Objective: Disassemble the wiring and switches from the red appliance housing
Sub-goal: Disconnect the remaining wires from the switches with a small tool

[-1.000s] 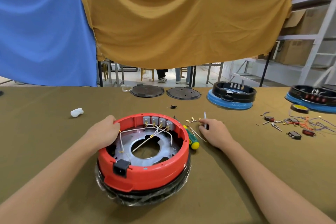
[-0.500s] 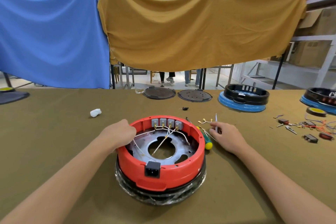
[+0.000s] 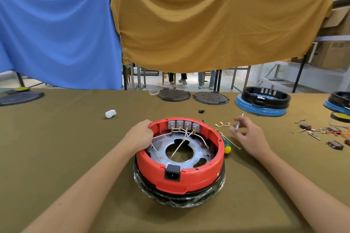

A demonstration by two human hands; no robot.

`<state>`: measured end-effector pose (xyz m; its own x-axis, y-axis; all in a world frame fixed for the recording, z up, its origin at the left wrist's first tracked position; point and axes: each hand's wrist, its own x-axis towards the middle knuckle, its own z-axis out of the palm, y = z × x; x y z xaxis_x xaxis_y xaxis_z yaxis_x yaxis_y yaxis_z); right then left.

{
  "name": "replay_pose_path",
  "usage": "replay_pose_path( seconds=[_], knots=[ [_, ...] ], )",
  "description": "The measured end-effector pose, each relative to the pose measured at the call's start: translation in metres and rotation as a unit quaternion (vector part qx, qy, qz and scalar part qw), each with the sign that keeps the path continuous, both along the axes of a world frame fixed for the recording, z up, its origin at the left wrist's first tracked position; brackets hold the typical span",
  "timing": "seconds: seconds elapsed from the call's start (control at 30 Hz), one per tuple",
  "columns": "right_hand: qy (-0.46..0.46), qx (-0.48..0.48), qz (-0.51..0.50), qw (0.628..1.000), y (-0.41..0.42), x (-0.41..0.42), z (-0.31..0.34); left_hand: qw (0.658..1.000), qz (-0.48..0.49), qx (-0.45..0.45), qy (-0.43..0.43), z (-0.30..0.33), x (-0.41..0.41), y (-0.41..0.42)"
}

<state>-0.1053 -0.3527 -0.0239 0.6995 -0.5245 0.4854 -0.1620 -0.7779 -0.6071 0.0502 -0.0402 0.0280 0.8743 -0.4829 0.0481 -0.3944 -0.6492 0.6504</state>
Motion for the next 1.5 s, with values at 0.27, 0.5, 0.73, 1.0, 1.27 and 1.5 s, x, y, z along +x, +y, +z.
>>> replay_pose_path(
  seconds=[0.27, 0.5, 0.73, 1.0, 1.27, 1.5],
  knots=[
    [-0.142, 0.113, 0.028, 0.983, 0.05, -0.011, 0.038, 0.999, -0.012, 0.051, -0.011, 0.003, -0.006, 0.005],
    [-0.137, 0.191, 0.143, 0.961, 0.092, 0.006, 0.072, 0.981, -0.075, 0.035, -0.175, 0.021, -0.019, -0.002],
    [-0.129, 0.218, 0.144, 0.957, 0.102, 0.039, 0.059, 0.975, -0.175, 0.062, -0.12, 0.031, -0.033, -0.052],
    [-0.116, 0.166, 0.14, 0.969, 0.099, 0.041, 0.056, 0.98, -0.106, 0.073, -0.151, 0.015, -0.035, -0.072],
    [-0.113, 0.137, 0.14, 0.974, 0.101, 0.036, 0.059, 0.986, -0.055, 0.06, -0.147, 0.013, -0.032, -0.088],
    [-0.079, 0.065, 0.164, 0.981, 0.092, 0.039, 0.063, 0.988, -0.044, 0.011, -0.15, 0.004, -0.026, -0.089]
  ],
)
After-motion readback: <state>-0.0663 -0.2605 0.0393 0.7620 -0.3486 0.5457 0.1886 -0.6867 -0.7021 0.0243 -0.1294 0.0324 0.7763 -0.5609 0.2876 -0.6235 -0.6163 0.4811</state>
